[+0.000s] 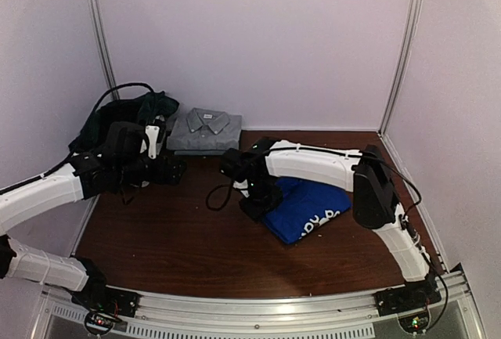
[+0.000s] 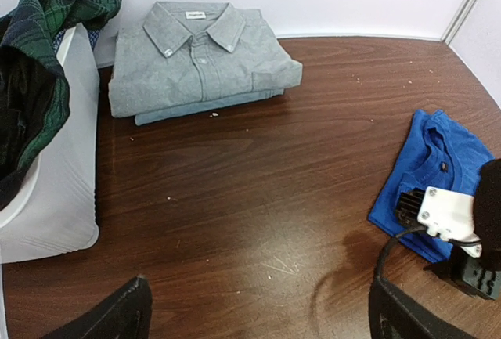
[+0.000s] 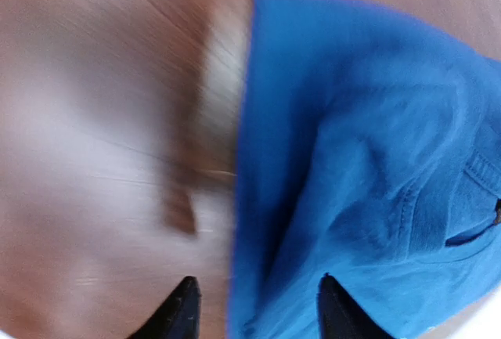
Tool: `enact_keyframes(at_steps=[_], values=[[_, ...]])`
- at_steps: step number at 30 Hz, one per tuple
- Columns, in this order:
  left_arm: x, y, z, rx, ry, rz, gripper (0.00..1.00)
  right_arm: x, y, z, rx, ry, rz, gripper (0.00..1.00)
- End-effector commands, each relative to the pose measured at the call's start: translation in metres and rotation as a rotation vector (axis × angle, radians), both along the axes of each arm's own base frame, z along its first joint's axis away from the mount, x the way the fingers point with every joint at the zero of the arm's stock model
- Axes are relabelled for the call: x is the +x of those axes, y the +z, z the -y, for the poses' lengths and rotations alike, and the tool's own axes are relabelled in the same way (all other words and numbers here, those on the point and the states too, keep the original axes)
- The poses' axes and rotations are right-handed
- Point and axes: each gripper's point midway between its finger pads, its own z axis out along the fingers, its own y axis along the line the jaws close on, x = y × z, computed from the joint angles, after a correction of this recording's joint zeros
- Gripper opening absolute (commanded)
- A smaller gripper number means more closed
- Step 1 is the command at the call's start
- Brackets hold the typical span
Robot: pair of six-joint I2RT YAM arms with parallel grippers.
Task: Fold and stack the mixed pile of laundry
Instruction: Turn over the square-folded T-shirt at the center of the board, then move the square-folded T-shirt to the center of the board.
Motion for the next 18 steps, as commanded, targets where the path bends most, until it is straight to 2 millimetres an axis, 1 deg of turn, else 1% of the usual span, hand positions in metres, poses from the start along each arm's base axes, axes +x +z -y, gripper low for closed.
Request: enact_keyframes(at_steps=[1, 2, 3, 4, 5, 6, 7, 8, 9, 10, 12, 13, 14, 15, 17, 18], values=[[0.014, 0.018, 0.017, -0.072, -0.041, 0.008, 0.98, 0.005, 0.111, -0.063, 0.543, 0.072, 0.059, 0.59], [0.018, 0.016, 0.025, -0.071, -0.063, -0.005, 0.98, 0.012, 0.14, -0.062, 0.666, 0.075, 0.083, 0.6], [0.022, 0.014, 0.03, -0.073, -0.078, -0.019, 0.98, 0.018, 0.15, -0.052, 0.733, 0.065, 0.086, 0.62], [0.024, 0.012, 0.04, -0.086, -0.109, -0.029, 0.98, 0.027, 0.163, -0.036, 0.798, 0.043, 0.104, 0.62], [0.027, 0.007, 0.048, -0.096, -0.136, -0.044, 0.98, 0.037, 0.169, -0.018, 0.848, 0.013, 0.122, 0.62], [0.029, 0.003, 0.06, -0.114, -0.174, -0.064, 0.98, 0.054, 0.171, 0.009, 0.876, -0.042, 0.149, 0.62], [0.029, 0.0, 0.073, -0.131, -0.219, -0.074, 0.98, 0.06, 0.173, 0.027, 0.892, -0.071, 0.174, 0.62], [0.031, -0.005, 0.086, -0.135, -0.251, -0.081, 0.98, 0.077, 0.168, 0.058, 0.884, -0.137, 0.209, 0.61], [0.032, -0.006, 0.101, -0.132, -0.284, -0.081, 0.97, 0.087, 0.164, 0.081, 0.875, -0.181, 0.236, 0.59], [0.031, -0.01, 0.119, -0.119, -0.325, -0.085, 0.96, 0.096, 0.155, 0.104, 0.854, -0.229, 0.254, 0.56], [0.028, -0.017, 0.156, -0.092, -0.403, -0.099, 0.92, 0.108, 0.135, 0.14, 0.808, -0.311, 0.268, 0.52], [0.028, -0.025, 0.172, -0.08, -0.426, -0.117, 0.88, 0.112, 0.124, 0.154, 0.791, -0.338, 0.273, 0.5], [0.024, -0.029, 0.191, -0.091, -0.465, -0.133, 0.83, 0.113, 0.109, 0.165, 0.769, -0.364, 0.263, 0.49], [0.021, -0.037, 0.21, -0.102, -0.506, -0.151, 0.79, 0.114, 0.096, 0.173, 0.752, -0.383, 0.252, 0.48], [0.016, -0.054, 0.24, -0.102, -0.562, -0.185, 0.7, 0.115, 0.073, 0.182, 0.725, -0.413, 0.228, 0.46], [0.014, -0.065, 0.252, -0.092, -0.582, -0.205, 0.66, 0.113, 0.062, 0.182, 0.72, -0.419, 0.209, 0.46]])
